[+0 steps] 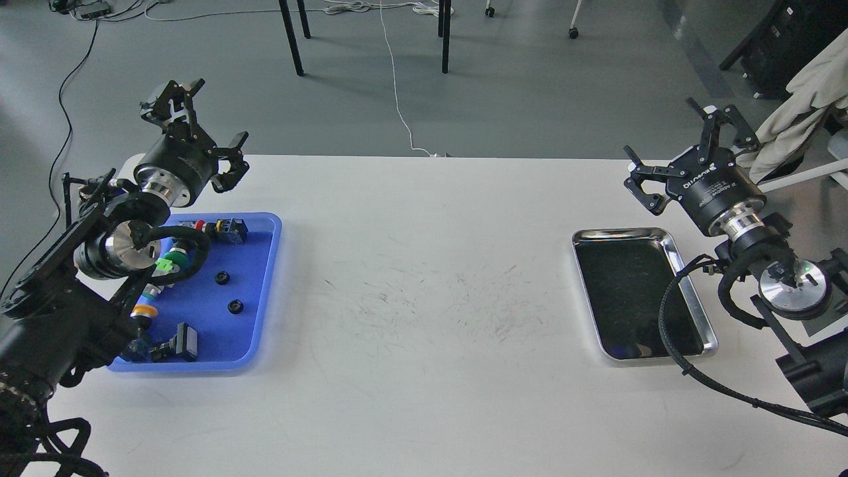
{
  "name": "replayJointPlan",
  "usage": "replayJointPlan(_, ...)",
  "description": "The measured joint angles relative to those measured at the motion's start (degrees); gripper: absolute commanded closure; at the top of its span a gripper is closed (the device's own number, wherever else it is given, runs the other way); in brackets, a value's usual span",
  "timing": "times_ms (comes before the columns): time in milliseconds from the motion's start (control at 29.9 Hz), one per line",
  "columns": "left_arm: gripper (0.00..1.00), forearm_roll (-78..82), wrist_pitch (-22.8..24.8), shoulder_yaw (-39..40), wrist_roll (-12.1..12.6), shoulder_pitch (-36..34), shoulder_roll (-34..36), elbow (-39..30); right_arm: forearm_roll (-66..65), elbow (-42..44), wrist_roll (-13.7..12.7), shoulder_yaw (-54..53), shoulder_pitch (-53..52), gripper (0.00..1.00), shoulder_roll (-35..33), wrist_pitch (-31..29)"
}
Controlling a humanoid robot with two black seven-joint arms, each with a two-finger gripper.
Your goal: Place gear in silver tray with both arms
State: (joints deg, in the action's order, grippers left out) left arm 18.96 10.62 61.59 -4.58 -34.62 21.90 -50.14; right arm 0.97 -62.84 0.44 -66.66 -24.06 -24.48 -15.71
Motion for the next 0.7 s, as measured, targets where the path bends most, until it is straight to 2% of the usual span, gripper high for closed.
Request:
replayJointPlan(201,0.02,0.03,1.03,-3.47,0.27,0.13,5.31,-2.79,0.00,-0.01,-0.05,0.00,0.06,0.01,-0.75,0.06)
replayJointPlan(602,0.02,5.30,-0.49,-15.32,0.91,0.52,24.16,-22.17,0.16,-1.11,-0.09,-0.85,0.27,0.01,-3.77,0.96)
replayJointPlan(702,0.02,8.63,0.15,-16.37,2.08,0.57,28.55,-28.26,0.17,-2.04,-0.10,-1.12,0.30,0.01,-5.61,1.15)
